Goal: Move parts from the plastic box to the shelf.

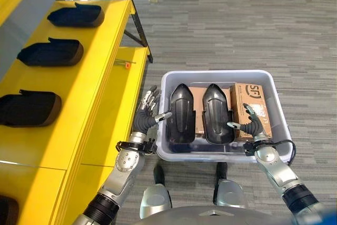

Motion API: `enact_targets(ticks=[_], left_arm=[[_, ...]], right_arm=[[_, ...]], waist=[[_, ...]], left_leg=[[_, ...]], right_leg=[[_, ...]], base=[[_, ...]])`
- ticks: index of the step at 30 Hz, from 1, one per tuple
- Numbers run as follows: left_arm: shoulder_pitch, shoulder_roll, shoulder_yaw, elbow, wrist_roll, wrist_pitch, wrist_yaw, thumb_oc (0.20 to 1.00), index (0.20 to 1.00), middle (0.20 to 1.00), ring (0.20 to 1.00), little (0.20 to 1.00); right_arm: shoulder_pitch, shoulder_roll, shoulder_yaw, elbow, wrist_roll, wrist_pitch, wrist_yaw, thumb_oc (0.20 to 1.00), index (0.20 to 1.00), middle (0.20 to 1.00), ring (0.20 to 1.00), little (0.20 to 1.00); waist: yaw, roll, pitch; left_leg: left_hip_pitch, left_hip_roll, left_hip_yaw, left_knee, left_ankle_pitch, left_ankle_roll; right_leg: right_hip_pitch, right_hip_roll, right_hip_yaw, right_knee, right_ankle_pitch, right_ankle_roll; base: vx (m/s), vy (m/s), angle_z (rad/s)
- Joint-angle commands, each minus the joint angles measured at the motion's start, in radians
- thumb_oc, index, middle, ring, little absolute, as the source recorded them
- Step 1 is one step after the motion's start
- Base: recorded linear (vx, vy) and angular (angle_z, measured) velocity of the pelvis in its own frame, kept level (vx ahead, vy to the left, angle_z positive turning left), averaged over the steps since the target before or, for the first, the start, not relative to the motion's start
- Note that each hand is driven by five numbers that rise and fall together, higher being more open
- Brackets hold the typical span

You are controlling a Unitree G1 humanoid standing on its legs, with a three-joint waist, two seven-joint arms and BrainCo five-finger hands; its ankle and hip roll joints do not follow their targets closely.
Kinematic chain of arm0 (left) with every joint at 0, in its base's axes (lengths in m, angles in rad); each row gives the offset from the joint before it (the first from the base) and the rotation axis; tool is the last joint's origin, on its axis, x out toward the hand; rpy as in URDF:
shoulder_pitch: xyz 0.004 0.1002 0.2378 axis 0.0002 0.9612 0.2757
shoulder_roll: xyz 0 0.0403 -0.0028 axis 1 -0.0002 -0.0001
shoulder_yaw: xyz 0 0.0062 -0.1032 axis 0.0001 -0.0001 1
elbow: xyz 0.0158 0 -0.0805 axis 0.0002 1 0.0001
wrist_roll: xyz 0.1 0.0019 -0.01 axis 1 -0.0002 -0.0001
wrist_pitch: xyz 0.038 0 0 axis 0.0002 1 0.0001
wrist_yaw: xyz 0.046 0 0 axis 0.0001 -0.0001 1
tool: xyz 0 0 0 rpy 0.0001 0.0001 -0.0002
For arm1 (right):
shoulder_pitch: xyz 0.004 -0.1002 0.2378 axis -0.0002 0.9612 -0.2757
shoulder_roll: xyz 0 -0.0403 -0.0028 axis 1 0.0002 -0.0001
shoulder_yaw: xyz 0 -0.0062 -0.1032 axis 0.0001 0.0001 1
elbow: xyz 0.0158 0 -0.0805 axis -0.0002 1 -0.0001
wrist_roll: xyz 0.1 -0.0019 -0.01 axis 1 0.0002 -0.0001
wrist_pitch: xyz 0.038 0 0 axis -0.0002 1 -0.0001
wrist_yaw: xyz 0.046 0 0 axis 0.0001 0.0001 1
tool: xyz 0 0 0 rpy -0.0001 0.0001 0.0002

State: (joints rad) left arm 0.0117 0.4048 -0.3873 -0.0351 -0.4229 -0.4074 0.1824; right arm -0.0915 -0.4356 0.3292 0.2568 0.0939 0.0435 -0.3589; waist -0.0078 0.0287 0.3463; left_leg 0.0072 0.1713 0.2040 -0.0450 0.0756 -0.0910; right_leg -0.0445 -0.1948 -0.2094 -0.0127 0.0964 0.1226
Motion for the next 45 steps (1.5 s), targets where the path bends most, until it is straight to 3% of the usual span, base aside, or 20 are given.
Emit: enact_targets(ticks=[1,6,10,13,17,24,35,38,45], left_arm=[[-0.045,0.024,0.032,-0.085,-0.011,-0.088,0.025,1.0,1.0,1.0,1.0,1.0],[-0.118,0.035,0.045,-0.145,-0.02,-0.092,0.02,1.0,1.0,1.0,1.0,1.0],[-0.182,0.037,0.037,-0.173,0.015,-0.112,0.005,1.0,1.0,1.0,1.0,1.0],[-0.241,0.039,0.047,-0.19,-0.006,-0.106,0.109,1.0,1.0,1.0,1.0,1.0],[-0.285,0.024,0.065,-0.177,0.004,-0.086,0.134,1.0,1.0,1.0,1.0,1.0],[-0.31,0.003,0.062,-0.168,0.007,-0.067,0.113,1.0,1.0,1.0,1.0,1.0],[-0.332,-0.001,0.045,-0.182,0.023,-0.044,0.114,1.0,1.0,1.0,1.0,1.0],[-0.331,-0.003,0.042,-0.185,0.016,-0.033,0.097,1.0,1.0,1.0,1.0,1.0],[-0.319,-0.009,0.038,-0.188,0.041,-0.022,0.082,1.0,1.0,1.0,1.0,1.0]], right_arm=[[-0.088,0.01,0.016,-0.04,-0.043,-0.036,0.0,1.0,1.0,1.0,1.0,1.0],[-0.2,0.02,0.037,0.009,0.038,0.062,-0.026,1.0,1.0,1.0,1.0,1.0],[-0.292,0.035,0.023,0.106,0.089,0.068,-0.048,1.0,1.0,1.0,1.0,1.0],[-0.367,0.04,0.025,0.147,0.031,0.071,-0.049,1.0,1.0,1.0,1.0,1.0],[-0.434,0.052,0.031,0.187,0.046,0.107,-0.078,1.0,1.0,1.0,1.0,1.0],[-0.497,0.08,-0.011,0.306,0.234,0.118,-0.119,1.0,1.0,1.0,1.0,1.0],[-0.604,0.084,-0.07,0.436,0.435,0.135,0.008,1.0,1.0,1.0,1.0,1.0],[-0.622,0.092,-0.074,0.444,0.518,0.095,0.049,1.0,1.0,1.0,1.0,1.0],[-0.649,0.115,-0.047,0.382,0.507,0.097,0.185,1.0,1.0,1.0,1.0,1.0]], waist=[[0.01,-0.022,0.011],[0.027,-0.01,0.062],[0.034,0.003,0.094],[0.036,0.018,0.123],[0.041,0.023,0.152],[0.053,0.031,0.174],[0.081,0.054,0.174],[0.09,0.059,0.174],[0.096,0.072,0.174]], left_leg=[[-0.062,0.007,-0.043,0.078,0.001,0.016],[-0.135,0.002,-0.058,0.124,-0.002,0.014],[-0.191,-0.002,-0.07,0.157,-0.006,0.016],[-0.232,-0.007,-0.08,0.18,-0.008,0.016],[-0.272,-0.01,-0.084,0.199,-0.01,0.018],[-0.328,-0.012,-0.084,0.214,-0.009,0.022],[-0.45,-0.023,-0.093,0.251,-0.006,0.029],[-0.467,-0.029,-0.097,0.255,-0.007,0.03],[-0.507,-0.033,-0.097,0.259,0.003,0.027]], right_leg=[[-0.027,-0.053,-0.012,0.119,-0.034,0.006],[-0.08,-0.059,-0.015,0.147,-0.042,-0.003],[-0.129,-0.062,-0.012,0.177,-0.051,-0.011],[-0.172,-0.064,-0.009,0.205,-0.061,-0.02],[-0.221,-0.065,-0.006,0.234,-0.067,-0.027],[-0.283,-0.07,-0.006,0.264,-0.072,-0.031],[-0.424,-0.078,-0.001,0.356,-0.095,-0.039],[-0.441,-0.08,-0.005,0.376,-0.106,-0.041],[-0.49,-0.079,-0.006,0.395,-0.106,-0.047]], base=[[-0.13,-0.001,0.13],[-0.11,-0.009,0.08],[-0.11,0.013,0.06],[-0.09,0.05,0.07],[-0.08,0.008,0.03],[-0.04,-0.01,0.02],[-0.01,0.003,0.03],[0.0,0.0,0.0],[-0.01,0.005,0.03]])
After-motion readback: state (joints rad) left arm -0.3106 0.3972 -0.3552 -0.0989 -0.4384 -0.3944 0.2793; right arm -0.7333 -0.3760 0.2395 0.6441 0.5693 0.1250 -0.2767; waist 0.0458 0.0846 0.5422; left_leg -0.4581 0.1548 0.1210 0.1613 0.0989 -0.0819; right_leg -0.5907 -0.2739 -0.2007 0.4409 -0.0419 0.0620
